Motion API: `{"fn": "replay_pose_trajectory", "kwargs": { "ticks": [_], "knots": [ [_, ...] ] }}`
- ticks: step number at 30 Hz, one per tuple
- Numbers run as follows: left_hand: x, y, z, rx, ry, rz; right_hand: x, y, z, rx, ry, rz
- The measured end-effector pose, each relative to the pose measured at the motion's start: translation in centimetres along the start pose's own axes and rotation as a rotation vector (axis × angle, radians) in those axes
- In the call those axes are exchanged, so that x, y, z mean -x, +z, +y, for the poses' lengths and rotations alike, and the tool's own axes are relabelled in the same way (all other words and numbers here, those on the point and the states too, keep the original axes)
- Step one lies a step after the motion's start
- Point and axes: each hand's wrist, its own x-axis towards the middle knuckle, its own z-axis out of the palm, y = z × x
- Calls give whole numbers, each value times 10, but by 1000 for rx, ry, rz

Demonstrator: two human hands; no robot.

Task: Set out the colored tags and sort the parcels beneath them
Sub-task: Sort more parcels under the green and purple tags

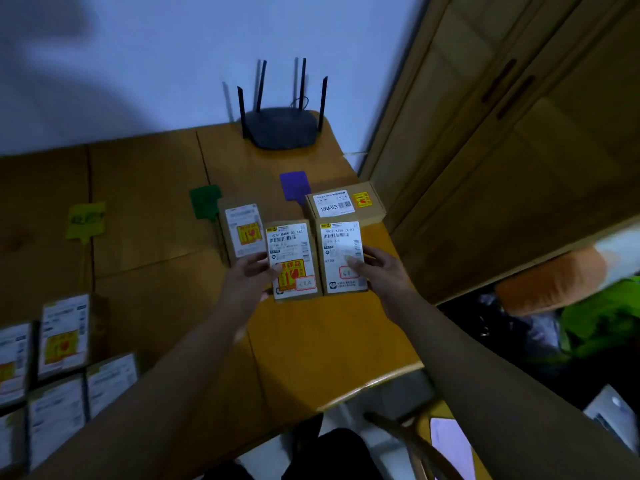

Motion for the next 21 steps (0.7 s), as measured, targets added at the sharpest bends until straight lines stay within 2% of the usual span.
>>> {"fn": "replay_pose_trajectory", "kwargs": {
  "ticks": [6,11,18,21],
  "knots": [
    [-28,33,-17,8,-32,106,-77,-34,18,106,126,10],
    [-34,35,-22,-68,-31,143,-123,-43,31,166,161,5],
    [-31,34,-29,-45,-50,155,-141,-36,42,196,195,-17],
    [-29,35,-29,-43,-44,143,-139,-32,39,253,171,69]
  ]
}}
